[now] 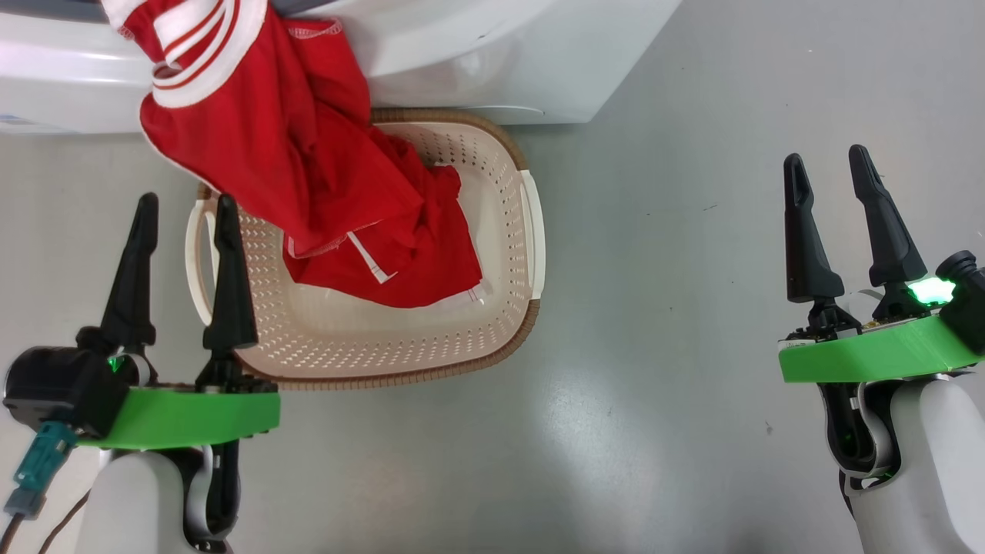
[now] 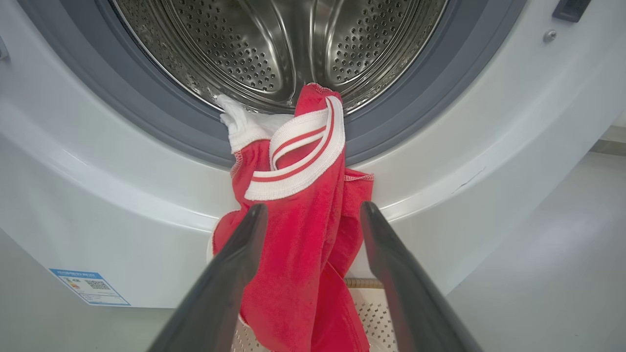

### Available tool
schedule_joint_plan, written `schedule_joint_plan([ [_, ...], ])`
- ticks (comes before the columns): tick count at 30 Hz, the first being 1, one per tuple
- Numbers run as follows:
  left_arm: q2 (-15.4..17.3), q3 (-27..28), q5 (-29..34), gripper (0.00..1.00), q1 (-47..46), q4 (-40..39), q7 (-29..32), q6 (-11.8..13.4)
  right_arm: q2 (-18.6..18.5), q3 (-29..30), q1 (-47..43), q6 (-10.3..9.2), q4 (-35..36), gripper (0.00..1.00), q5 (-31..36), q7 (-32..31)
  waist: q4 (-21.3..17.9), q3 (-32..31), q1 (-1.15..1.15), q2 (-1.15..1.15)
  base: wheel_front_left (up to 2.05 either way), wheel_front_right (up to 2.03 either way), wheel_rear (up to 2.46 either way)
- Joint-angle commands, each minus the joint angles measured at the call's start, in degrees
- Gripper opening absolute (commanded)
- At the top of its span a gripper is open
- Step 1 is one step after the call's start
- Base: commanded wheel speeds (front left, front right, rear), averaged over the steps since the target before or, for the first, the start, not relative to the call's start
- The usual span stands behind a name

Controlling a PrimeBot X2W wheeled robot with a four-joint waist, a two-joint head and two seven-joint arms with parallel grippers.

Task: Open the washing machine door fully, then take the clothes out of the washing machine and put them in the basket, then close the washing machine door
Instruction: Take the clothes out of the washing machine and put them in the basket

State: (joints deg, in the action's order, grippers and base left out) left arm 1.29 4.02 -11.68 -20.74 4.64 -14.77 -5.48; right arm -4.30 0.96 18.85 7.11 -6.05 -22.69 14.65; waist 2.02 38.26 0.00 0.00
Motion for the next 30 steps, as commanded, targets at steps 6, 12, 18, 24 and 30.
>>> schedule_joint_plan([
  [6, 1.6, 0.9, -0.3, 1.0, 0.9, -1.8, -0.2, 0.4, -0.3, -1.1, -1.6, 0.37, 1.5, 1.0, 0.2, 0.3, 0.1, 0.3, 0.0, 0.0, 0.0, 0.0, 0.0],
  [12, 1.6, 1.1, 1.2, 1.0, -3.4, -2.2, -0.2, -0.7, -0.1, -1.0, -1.6, 0.37, 1.7, 1.0, 0.3, 0.3, 0.3, 0.7, 0.0, 0.0, 0.0, 0.0, 0.0],
  [18, 3.5, 0.3, 1.9, 1.0, -11.4, 2.4, -0.2, -1.5, 0.0, -1.0, -1.4, 0.37, 1.6, 1.0, 0.3, 0.3, 0.2, 1.1, 0.0, 0.0, 0.0, 0.0, 0.0],
  [24, 6.0, -1.8, 2.0, 1.0, -21.5, 9.4, 0.2, -1.7, 0.2, -1.2, -0.9, 0.37, 1.7, 1.0, 0.2, 0.3, -0.2, 1.8, 0.0, 0.0, 0.0, 0.0, 0.0],
  [30, 7.4, -3.9, 0.9, 1.0, -29.6, 17.6, 3.8, -1.9, 0.4, -1.2, -0.4, 0.37, 1.9, 1.0, 0.0, 0.3, -1.0, 2.9, 0.0, 0.0, 0.0, 0.0, 0.0],
])
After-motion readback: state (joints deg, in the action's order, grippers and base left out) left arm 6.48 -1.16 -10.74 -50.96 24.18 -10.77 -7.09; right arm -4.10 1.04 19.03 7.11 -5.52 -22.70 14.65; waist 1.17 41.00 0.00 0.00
